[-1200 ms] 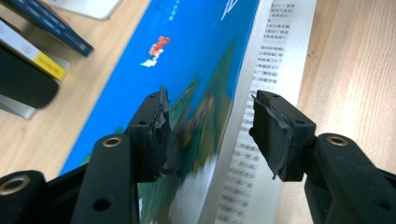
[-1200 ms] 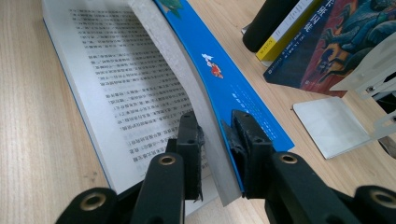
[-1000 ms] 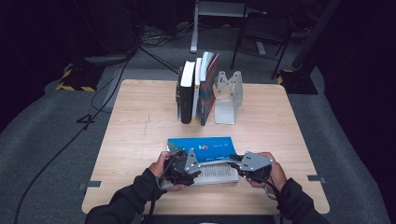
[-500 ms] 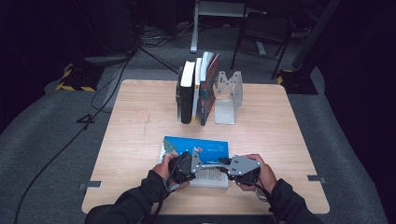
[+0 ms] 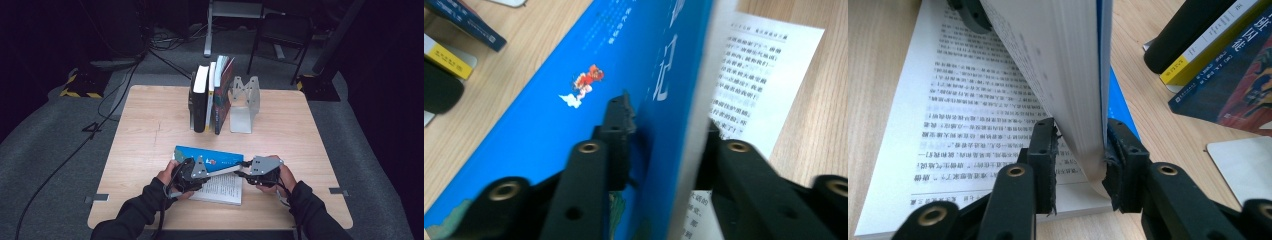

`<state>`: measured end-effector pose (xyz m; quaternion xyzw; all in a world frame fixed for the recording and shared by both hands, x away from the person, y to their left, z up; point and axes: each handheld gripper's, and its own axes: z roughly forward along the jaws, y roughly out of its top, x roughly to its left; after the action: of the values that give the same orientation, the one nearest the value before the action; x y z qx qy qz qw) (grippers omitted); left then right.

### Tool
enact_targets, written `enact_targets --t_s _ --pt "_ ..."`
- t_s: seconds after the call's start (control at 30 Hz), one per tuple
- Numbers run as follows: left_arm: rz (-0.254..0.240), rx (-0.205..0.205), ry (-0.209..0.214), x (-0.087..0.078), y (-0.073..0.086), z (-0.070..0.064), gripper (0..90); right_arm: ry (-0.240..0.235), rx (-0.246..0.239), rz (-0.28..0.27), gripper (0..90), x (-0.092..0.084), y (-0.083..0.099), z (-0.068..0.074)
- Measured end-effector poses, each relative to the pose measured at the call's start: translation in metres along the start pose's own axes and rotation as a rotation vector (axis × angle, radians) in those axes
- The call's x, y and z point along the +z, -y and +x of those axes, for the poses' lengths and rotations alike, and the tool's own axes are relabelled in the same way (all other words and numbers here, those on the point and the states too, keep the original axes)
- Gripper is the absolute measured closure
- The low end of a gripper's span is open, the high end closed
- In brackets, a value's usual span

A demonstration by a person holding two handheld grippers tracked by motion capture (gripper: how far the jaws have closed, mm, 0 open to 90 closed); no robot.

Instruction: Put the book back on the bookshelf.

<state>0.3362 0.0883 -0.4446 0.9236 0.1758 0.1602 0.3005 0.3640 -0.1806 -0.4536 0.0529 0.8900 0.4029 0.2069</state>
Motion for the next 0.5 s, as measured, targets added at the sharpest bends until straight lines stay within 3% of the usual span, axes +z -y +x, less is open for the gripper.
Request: enact_targets --t_s 0.07,0.17,0.27,0.5 --pt "0.039 -0.011 -0.06 0.002 -0.001 -0.005 59.4 0.021 -0.001 0.0 70.2 -0.001 -0.001 0.005" --pt "0.049 -0.013 -0.099 0.0 -0.004 -0.009 57.3 0.048 0.021 -0.006 72.1 -0.005 -0.002 0.014" --pt "0.047 -0.018 -0.115 0.0 -0.008 -0.011 61.0 0.059 0.02 -0.005 73.4 -0.009 -0.005 0.019" --pt "0.036 0.061 -0.169 -0.004 -0.018 -0.021 75.2 0.079 0.035 -0.003 72.1 -0.014 -0.009 0.02"
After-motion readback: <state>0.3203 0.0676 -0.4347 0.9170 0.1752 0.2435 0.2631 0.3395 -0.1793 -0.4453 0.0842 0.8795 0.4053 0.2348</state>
